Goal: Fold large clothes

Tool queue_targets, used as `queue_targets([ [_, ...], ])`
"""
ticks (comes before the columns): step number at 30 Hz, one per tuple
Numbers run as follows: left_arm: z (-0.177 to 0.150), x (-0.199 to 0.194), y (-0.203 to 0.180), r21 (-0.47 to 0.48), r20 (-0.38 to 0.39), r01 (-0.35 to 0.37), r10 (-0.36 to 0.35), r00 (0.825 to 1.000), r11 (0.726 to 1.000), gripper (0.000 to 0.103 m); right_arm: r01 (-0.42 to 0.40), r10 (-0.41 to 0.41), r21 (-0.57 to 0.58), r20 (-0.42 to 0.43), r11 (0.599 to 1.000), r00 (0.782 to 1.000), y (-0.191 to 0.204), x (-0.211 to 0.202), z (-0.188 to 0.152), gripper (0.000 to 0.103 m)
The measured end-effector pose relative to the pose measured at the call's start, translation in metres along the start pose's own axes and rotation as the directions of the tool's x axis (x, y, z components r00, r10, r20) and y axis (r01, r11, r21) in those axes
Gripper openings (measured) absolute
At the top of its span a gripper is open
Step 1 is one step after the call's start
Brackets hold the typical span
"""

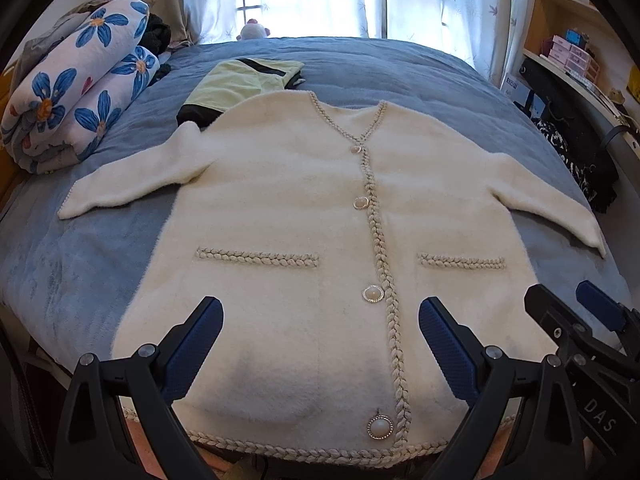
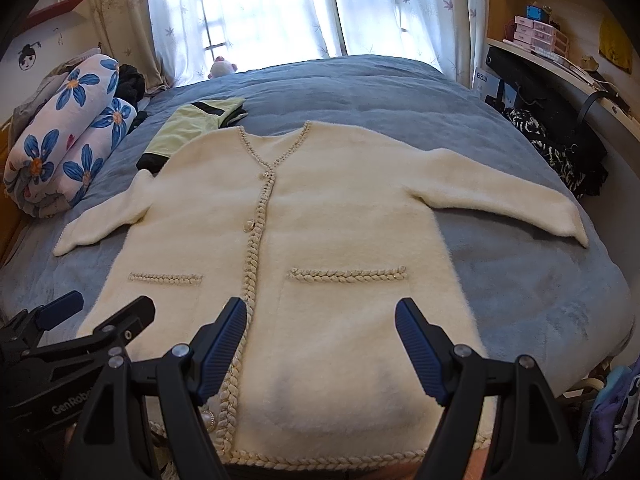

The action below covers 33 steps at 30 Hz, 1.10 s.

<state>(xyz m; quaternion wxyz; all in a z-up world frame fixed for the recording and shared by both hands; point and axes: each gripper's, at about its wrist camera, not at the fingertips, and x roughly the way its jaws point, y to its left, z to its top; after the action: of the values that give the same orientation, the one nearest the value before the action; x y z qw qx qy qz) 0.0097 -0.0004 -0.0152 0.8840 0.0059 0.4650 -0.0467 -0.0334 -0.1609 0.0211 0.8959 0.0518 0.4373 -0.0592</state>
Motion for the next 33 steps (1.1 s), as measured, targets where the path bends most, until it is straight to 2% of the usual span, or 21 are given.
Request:
queue_targets([
  [6,0.009,0.000,-0.008,0.037,-0.007,-0.017,0.017,1.000,0.999,0.097,0.011,-0.009,-0.048,0.034,0.999,0.999,0.003,-0.008,0.009,0.077],
  [13,0.024,0.003,-0.003,-0.013,-0.044,0.040,-0.041,0.998,0.999,0.098,-0.004,0.007,-0.052,0.053,0.999,0.999,-0.002,-0.012,0.027,0.077],
  [16,0.029,0.001,-0.004,-0.031,-0.031,0.036,-0.037,0.999,0.999,0.098,0.009,-0.003,-0.074,0.078,0.997,0.997,-0.002,-0.014,0.033,0.077],
  [21,0.041,-0.004,-0.008,-0.037,-0.012,0.040,-0.041,0.999,0.998,0.098,-0.025,0.032,-0.094,0.078,0.995,0.996,-0.005,-0.016,0.047,0.077],
  [28,0.059,-0.024,-0.026,0.023,0.111,-0.014,0.011,0.994,1.000,0.098,-0.005,0.019,-0.105,0.136,0.994,0.991,-0.011,-0.026,0.062,0.077],
  [30,0.064,-0.028,-0.032,0.036,0.150,-0.018,0.013,0.989,0.999,0.098,-0.018,0.030,-0.087,0.135,0.996,0.990,-0.018,-0.026,0.067,0.077],
  [33,0.075,-0.032,-0.041,0.052,0.165,0.001,-0.010,0.986,0.999,0.098,-0.049,0.053,-0.038,0.113,0.998,0.992,-0.035,-0.023,0.077,0.077],
])
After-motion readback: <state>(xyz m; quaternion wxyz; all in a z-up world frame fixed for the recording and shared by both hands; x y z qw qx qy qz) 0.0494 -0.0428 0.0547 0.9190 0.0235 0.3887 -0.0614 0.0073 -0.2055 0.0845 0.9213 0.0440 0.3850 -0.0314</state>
